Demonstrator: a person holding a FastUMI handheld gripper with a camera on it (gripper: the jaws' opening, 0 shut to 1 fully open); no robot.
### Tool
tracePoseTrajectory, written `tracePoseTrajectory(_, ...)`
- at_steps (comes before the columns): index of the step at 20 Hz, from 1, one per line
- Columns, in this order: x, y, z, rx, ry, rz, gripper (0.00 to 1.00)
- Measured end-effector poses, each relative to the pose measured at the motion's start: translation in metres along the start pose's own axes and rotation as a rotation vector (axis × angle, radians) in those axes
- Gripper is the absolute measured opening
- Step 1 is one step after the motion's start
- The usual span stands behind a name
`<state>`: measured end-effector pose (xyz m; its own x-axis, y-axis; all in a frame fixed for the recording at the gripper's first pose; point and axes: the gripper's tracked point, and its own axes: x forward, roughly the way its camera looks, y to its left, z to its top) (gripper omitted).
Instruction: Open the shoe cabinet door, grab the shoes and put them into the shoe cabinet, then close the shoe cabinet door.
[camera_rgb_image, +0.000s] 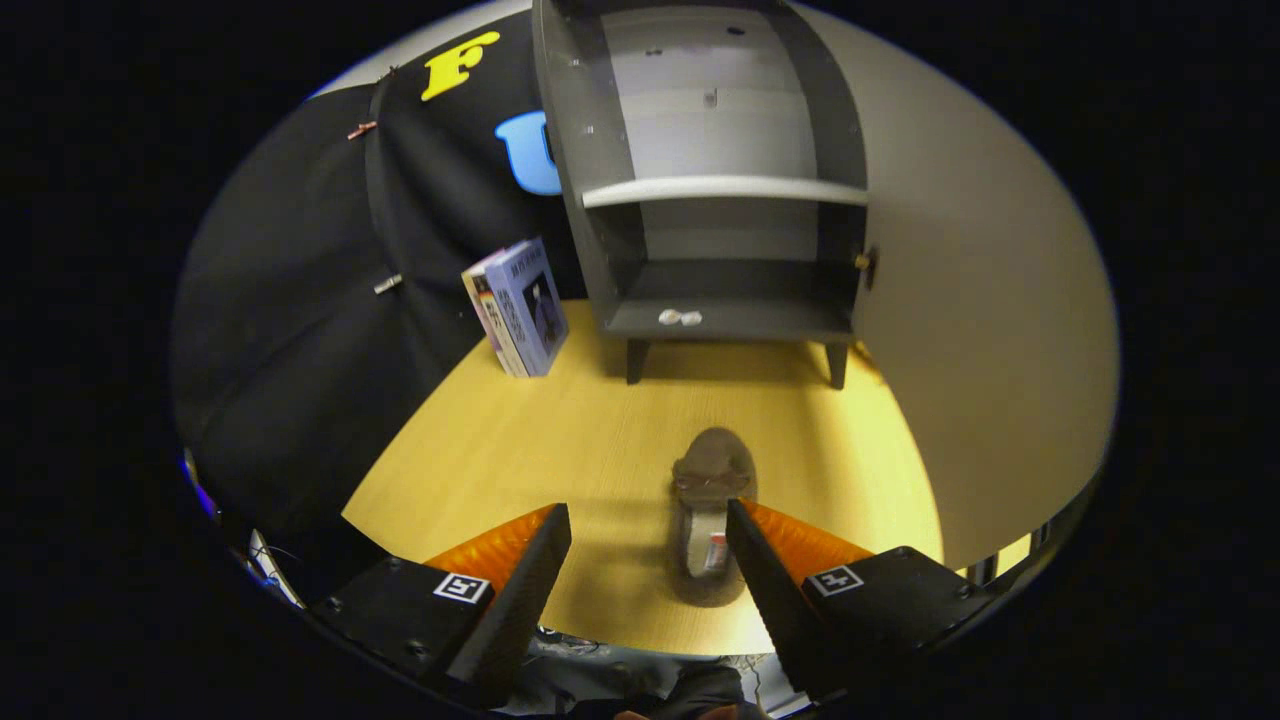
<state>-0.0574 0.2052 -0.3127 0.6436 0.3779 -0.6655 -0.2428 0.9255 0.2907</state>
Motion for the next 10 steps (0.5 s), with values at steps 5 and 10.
tracePoseTrajectory(5,0.092,-0.015,-0.048,0.036,0.089,-0.057,0.98)
tracePoseTrajectory(10,0.151,-0.035,-0.041,0.045,0.039,-0.137,0.83)
